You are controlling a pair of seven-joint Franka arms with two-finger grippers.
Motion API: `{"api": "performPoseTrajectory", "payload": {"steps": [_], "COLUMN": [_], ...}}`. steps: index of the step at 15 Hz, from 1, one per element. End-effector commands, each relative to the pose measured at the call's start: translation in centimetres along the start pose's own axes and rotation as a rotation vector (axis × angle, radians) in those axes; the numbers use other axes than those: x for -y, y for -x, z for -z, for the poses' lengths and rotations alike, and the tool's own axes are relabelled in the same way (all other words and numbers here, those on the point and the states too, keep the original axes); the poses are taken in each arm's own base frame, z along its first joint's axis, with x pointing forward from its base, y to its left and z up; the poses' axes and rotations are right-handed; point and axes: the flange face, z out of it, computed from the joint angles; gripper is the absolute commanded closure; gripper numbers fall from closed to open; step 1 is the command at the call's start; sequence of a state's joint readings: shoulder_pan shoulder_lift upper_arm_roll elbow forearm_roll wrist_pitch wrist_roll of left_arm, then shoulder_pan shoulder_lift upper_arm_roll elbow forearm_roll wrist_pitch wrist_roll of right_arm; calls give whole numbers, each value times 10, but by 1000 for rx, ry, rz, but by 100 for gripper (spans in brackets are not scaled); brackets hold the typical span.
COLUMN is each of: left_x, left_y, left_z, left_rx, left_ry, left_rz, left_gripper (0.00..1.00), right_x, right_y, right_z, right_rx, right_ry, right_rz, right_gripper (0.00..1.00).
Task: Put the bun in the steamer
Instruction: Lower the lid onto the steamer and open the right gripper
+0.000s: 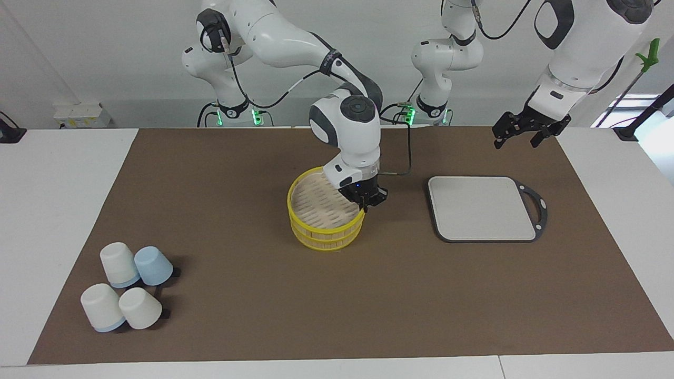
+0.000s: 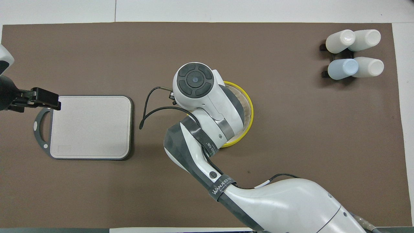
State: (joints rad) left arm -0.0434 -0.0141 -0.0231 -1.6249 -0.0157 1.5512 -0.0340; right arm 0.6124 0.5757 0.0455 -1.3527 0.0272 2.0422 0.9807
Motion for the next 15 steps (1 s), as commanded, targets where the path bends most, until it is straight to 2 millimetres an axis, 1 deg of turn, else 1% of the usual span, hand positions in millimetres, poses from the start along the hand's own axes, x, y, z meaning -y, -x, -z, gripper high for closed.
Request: {"api": "performPoseTrajectory", "payload": {"steps": [1,3,8,9,10,11,13,15], "left_x": [3,8,5,3,2,1,1,3], "left_y": [1,1,0,0,0,0,-1,0], "left_z": [6,0,0,0,1,2,1,1], "left_rx": [-5,-2,-7,-8,-13,-16,-19,-16], "left_ry": [-25,-23,-23,-25,-25,-25,-25,-23], "left_rz": [-10,2,-4,-12,-13,-16,-15,-6], "left_gripper": [0,0,0,0,0,0,0,0], "right_x": [-5,-6,-6,-7,-8,-8,-7,-16], "right_y": [2,4,5,3,2,1,-1,-14], "right_z": [-9,-12,-12,-11,-11,-9,-3,24], "right_rx": [7,7,7,5,6,3,2,-19], "right_ry": [-1,3,5,2,2,0,-3,-26], "right_rz": [-8,-6,1,21,35,40,38,29], "right_gripper": [100,100,100,67,4,0,0,0]}}
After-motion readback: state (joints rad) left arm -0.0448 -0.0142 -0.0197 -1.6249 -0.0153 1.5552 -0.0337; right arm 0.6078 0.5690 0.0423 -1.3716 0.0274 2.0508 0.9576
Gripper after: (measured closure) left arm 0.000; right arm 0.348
